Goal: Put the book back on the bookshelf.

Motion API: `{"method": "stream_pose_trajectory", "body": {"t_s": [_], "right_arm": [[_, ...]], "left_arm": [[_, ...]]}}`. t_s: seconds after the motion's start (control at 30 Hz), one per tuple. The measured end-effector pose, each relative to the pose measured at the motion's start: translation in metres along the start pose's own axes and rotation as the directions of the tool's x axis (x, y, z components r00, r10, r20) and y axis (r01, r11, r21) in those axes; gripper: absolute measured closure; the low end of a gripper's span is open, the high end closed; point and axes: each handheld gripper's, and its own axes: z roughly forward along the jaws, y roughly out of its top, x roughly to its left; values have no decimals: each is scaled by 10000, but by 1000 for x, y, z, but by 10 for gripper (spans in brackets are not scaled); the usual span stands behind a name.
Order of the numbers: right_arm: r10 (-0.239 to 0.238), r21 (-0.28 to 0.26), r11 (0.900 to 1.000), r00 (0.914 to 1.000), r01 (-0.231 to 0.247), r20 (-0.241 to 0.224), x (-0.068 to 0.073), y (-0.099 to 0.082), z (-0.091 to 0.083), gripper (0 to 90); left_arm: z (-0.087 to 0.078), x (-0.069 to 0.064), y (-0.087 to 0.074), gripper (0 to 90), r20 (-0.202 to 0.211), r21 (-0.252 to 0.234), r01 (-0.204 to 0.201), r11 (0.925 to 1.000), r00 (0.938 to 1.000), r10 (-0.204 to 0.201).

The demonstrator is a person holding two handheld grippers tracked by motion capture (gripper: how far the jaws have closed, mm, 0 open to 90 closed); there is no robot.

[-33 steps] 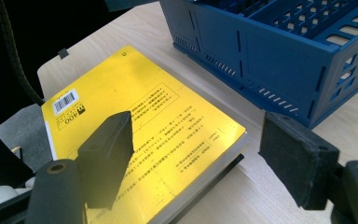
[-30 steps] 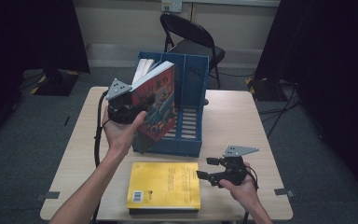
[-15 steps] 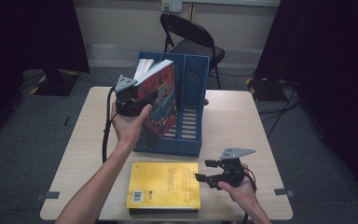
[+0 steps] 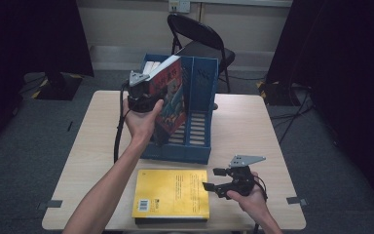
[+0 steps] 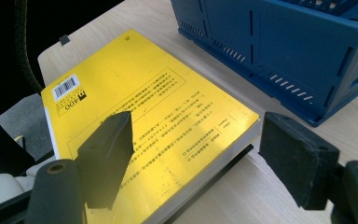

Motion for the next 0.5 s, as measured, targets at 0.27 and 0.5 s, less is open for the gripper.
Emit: {"method": "stream_pose_trajectory", "body": {"t_s": [0.27, 0.5], "right_arm": [[-10, 170, 9999, 10000, 12, -91, 0, -3, 4, 256], [-37, 207, 9998, 9999, 40, -129, 1, -5, 4, 258]], "left_arm": [[18, -9, 3, 746, -23, -195, -369, 9991, 9993, 368], [35, -16, -6, 745, 24, -158, -569, 9983, 9984, 569]]}}
